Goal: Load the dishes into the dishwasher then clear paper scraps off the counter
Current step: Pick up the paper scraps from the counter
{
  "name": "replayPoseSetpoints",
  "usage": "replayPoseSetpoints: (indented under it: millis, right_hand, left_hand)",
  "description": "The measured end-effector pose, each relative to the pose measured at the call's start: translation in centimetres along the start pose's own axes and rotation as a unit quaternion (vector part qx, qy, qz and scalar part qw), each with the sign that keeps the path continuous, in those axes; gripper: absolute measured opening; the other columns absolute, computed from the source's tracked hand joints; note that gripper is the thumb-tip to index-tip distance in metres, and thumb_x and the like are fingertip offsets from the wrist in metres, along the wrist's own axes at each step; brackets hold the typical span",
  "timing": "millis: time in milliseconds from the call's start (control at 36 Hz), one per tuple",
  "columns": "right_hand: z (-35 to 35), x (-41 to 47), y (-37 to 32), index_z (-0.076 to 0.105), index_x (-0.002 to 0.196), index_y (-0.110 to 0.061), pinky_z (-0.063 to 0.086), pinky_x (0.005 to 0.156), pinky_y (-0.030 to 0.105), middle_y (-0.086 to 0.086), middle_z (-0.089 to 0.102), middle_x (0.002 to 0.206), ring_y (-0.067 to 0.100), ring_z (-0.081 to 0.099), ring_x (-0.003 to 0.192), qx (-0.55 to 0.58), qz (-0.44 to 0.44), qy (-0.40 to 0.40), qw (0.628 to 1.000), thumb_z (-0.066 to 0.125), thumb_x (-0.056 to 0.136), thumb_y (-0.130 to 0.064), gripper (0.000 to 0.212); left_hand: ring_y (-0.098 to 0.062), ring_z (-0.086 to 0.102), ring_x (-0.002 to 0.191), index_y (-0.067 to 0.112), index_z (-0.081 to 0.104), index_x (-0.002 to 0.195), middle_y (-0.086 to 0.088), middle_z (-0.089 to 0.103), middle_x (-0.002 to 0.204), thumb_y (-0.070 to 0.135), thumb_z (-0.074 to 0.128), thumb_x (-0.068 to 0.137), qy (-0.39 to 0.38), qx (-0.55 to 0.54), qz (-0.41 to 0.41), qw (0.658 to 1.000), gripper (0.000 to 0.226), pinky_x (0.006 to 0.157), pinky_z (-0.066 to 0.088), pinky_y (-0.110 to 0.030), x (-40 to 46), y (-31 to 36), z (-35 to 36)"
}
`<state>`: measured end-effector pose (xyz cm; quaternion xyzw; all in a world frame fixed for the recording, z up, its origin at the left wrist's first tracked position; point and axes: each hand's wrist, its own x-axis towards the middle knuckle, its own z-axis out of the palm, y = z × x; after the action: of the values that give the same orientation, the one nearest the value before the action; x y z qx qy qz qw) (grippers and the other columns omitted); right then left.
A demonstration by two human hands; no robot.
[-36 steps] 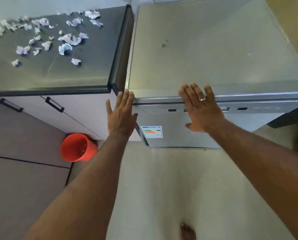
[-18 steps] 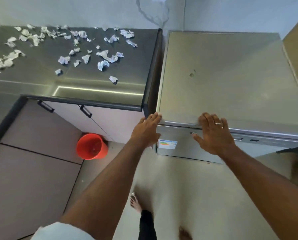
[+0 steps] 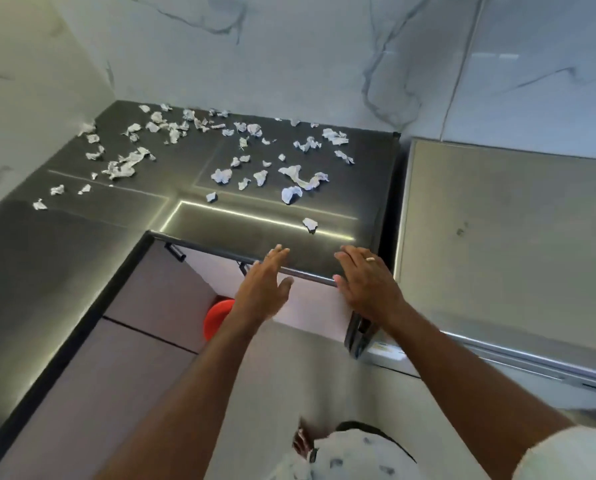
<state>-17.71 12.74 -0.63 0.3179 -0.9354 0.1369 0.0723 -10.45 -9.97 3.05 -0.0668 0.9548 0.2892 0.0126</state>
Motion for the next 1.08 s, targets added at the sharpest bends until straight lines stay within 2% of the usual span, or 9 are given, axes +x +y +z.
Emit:
replayPoseSetpoints:
  millis: [167, 222, 333, 500, 694, 778, 917, 1000, 1083]
  right_hand:
    - [1.0, 7.1, 0.5, 0.054, 0.125, -0.011, 0.052, 0.087, 0.045, 0.011, 0.056, 0.123, 0.034, 0.059, 0.102, 0.085, 0.002, -0.038, 0.996, 0.058, 0.091, -0.021, 0.036]
    - [2.1, 9.3, 1.2, 0.053, 0.128, -0.013, 0.051, 0.092, 0.046, 0.01, 0.055, 0.125, 0.035, 0.059, 0.106, 0.109, 0.007, -0.055, 0.993, 0.057, 0.091, -0.016, 0.038]
    - [4.0, 13.2, 2.1, 0.049, 0.139, -0.019, 0.051, 0.091, 0.048, 0.007, 0.05, 0.132, 0.036, 0.058, 0.108, 0.109, 0.007, -0.102, 0.989, 0.052, 0.095, -0.015, 0.044]
    - [6.9, 16.4, 2.2, 0.057, 0.136, -0.016, 0.048, 0.098, 0.045, 0.012, 0.054, 0.129, 0.035, 0.056, 0.115, 0.105, -0.01, -0.165, 0.981, 0.058, 0.091, -0.01, 0.045]
    - [7.1, 18.5, 1.0, 0.074, 0.094, -0.013, 0.05, 0.08, 0.036, 0.008, 0.067, 0.095, 0.031, 0.064, 0.093, 0.155, 0.051, -0.153, 0.975, 0.053, 0.086, 0.002, 0.027]
    - [5.4, 19.7, -3.2, 0.075, 0.095, -0.02, 0.053, 0.077, 0.023, -0.004, 0.074, 0.09, 0.009, 0.068, 0.082, 0.272, 0.073, -0.101, 0.954, 0.064, 0.088, -0.008, 0.017]
    - [3.3, 21.7, -9.0, 0.07, 0.104, -0.032, 0.054, 0.074, 0.016, -0.015, 0.071, 0.095, -0.005, 0.065, 0.081, 0.35, -0.002, -0.147, 0.925, 0.075, 0.078, -0.026, 0.027]
    - [3.1, 23.8, -8.7, 0.072, 0.104, -0.026, 0.043, 0.062, 0.008, -0.016, 0.064, 0.089, -0.001, 0.058, 0.069, 0.354, 0.062, -0.085, 0.929, 0.078, 0.076, -0.022, 0.029]
    - [4.2, 25.7, -6.7, 0.071, 0.107, -0.022, 0.044, 0.068, 0.011, -0.01, 0.063, 0.097, 0.006, 0.058, 0.069, 0.307, 0.118, -0.043, 0.943, 0.076, 0.081, -0.019, 0.027]
  left_hand:
    - [-0.019, 0.066, 0.109, 0.016, 0.057, 0.139, -0.005, 0.065, 0.131, 0.02, 0.067, 0.094, 0.095, -0.148, -0.107, 0.979, 0.046, 0.095, 0.046, -0.025, 4.5, -1.4, -1.1]
    - [-0.018, 0.067, 0.109, 0.014, 0.062, 0.13, -0.007, 0.069, 0.123, 0.019, 0.065, 0.096, 0.119, -0.244, -0.165, 0.948, 0.035, 0.093, 0.052, -0.03, 6.1, -1.5, -1.0]
    - [-0.021, 0.074, 0.086, 0.015, 0.065, 0.109, -0.01, 0.074, 0.102, 0.019, 0.056, 0.102, 0.138, -0.401, -0.249, 0.871, 0.012, 0.064, 0.055, -0.024, 8.2, -1.1, -1.0]
    - [-0.022, 0.072, 0.078, 0.017, 0.064, 0.101, -0.008, 0.074, 0.097, 0.031, 0.049, 0.105, 0.102, -0.454, -0.315, 0.827, 0.021, 0.059, 0.049, -0.03, 10.0, -2.3, -0.1]
    - [-0.022, 0.067, 0.079, 0.018, 0.062, 0.106, -0.006, 0.069, 0.103, 0.038, 0.041, 0.107, 0.079, -0.495, -0.363, 0.785, 0.029, 0.06, 0.051, -0.031, 11.8, -2.9, 0.0]
    - [-0.026, 0.065, 0.086, 0.014, 0.062, 0.11, -0.011, 0.068, 0.107, 0.048, 0.038, 0.106, 0.084, -0.567, -0.4, 0.715, 0.042, 0.072, 0.053, -0.04, 12.7, -3.4, -0.6]
    - [-0.021, 0.072, 0.076, 0.009, 0.068, 0.091, -0.008, 0.074, 0.085, 0.055, 0.042, 0.102, 0.081, -0.72, -0.397, 0.564, 0.054, 0.076, 0.057, -0.038, 14.6, -6.2, -2.0]
    - [-0.01, 0.048, 0.048, 0.015, 0.054, 0.076, 0.001, 0.053, 0.06, 0.042, 0.049, 0.103, 0.083, -0.699, -0.418, 0.574, 0.038, 0.045, 0.037, -0.021, 16.5, -7.7, -3.1]
    - [-0.01, 0.043, 0.043, 0.014, 0.052, 0.077, -0.001, 0.049, 0.06, 0.039, 0.049, 0.103, 0.064, -0.692, -0.42, 0.583, 0.036, 0.037, 0.026, -0.019, 18.0, -9.1, -3.5]
